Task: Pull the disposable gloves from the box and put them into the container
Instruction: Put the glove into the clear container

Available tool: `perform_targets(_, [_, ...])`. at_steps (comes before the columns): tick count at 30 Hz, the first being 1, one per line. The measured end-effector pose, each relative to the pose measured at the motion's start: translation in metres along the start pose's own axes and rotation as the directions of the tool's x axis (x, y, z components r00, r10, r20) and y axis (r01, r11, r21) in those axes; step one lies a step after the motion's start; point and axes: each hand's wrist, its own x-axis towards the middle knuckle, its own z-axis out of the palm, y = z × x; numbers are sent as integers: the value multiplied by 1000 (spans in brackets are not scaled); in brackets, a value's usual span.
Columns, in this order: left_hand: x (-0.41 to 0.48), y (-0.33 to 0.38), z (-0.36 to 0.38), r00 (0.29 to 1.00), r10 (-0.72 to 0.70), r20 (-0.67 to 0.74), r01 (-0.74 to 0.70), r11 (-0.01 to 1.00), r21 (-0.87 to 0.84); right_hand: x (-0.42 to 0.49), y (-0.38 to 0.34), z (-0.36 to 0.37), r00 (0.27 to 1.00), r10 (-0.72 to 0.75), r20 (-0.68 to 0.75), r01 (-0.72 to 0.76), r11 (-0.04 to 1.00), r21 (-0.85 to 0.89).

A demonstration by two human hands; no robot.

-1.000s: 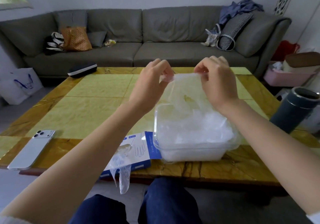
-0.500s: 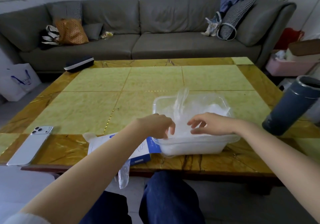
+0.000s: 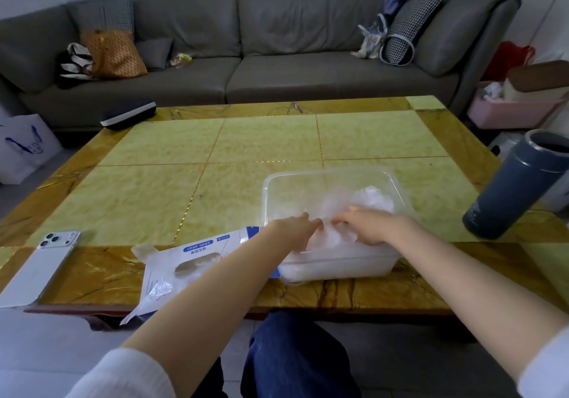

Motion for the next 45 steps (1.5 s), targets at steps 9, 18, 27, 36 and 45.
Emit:
perform_targets(9, [-13,1,-14,999,52,7,-52,998,-19,-10,-30,-24,988,123,94,-101,973,-206])
perform_targets(18, [-112,-86,-9,735,-214,-644,36,960,-278,-32,-130,-27,692,-246,-679,359,933,28])
perform_targets(27, [-159,-158,95,933,-328,-148,251,887,-388,14,-214,44,802,-575,-160,541,814,-213])
perform_targets(36, [-159,-159,104,921,-343,-184,244,877,-413,18,-205,31,809,-340,-480,452,882,136])
perform_targets(45, [-160,-160,79,923,-319,-217,61,676,-734,-12,-173,-43,726,-65,-685,464,781,417])
